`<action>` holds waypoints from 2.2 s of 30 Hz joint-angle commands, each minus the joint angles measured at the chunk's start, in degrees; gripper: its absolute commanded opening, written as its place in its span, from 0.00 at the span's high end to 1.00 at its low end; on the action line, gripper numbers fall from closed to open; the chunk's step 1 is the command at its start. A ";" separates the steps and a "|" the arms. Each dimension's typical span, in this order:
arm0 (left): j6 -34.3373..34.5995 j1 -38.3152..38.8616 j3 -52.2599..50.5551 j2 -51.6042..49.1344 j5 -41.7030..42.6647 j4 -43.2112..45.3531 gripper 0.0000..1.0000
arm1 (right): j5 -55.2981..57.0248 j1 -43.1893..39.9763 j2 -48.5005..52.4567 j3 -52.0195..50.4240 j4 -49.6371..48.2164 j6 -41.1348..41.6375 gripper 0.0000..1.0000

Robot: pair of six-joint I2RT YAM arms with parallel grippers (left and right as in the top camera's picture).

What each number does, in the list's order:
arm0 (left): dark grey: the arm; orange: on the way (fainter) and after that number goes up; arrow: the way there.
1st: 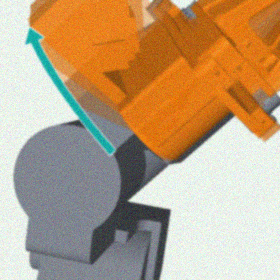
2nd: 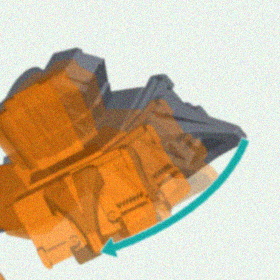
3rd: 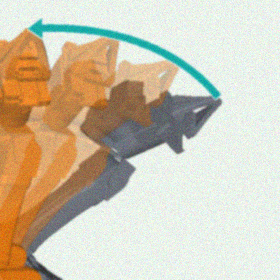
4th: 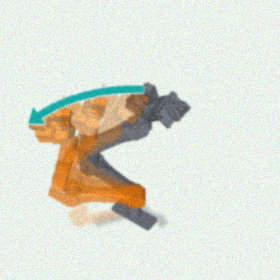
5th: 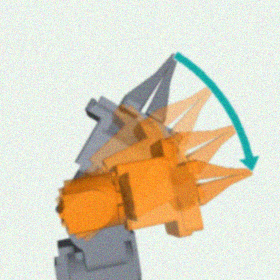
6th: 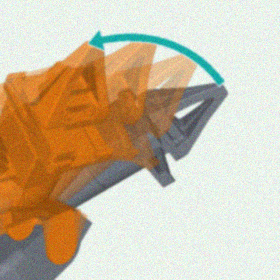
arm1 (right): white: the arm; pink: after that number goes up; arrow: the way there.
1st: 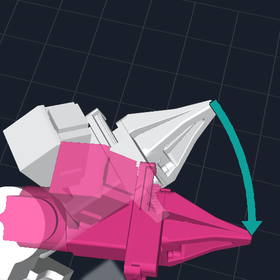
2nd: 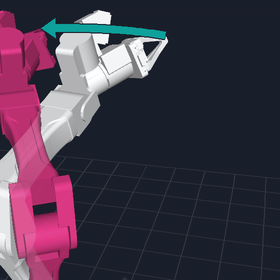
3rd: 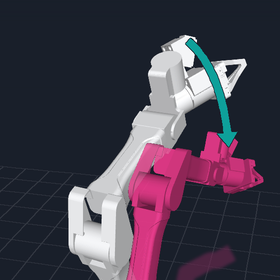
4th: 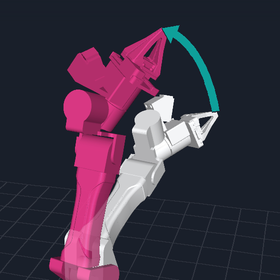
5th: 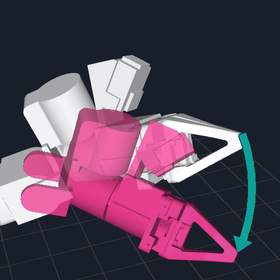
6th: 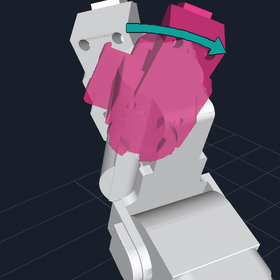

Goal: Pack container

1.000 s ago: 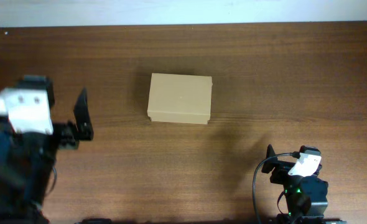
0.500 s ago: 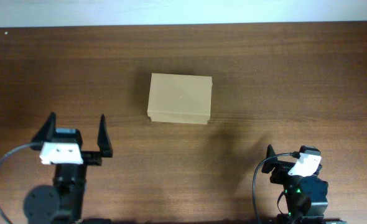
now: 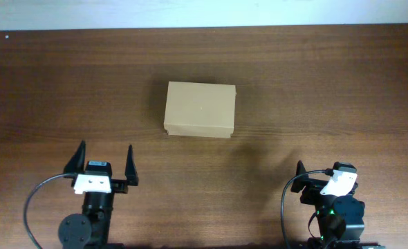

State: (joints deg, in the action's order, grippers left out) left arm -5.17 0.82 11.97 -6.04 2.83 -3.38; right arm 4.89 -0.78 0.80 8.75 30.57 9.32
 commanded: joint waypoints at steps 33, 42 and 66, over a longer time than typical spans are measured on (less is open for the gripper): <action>-0.94 -0.09 -11.45 5.55 0.81 -0.90 0.01 | -0.11 -0.48 -0.66 -0.46 -0.13 0.61 0.01; -0.94 -0.09 -11.45 5.55 0.81 -0.90 0.00 | -0.11 -0.48 -0.66 -0.46 -0.13 0.61 0.01; -0.94 -0.09 -11.45 5.53 0.81 -0.90 0.00 | -0.11 -0.48 -0.66 -0.46 -0.13 0.61 0.01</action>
State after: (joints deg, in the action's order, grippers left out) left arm -5.19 0.82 0.80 -1.21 2.83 -4.05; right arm 4.89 -0.78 0.80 8.75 30.57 9.30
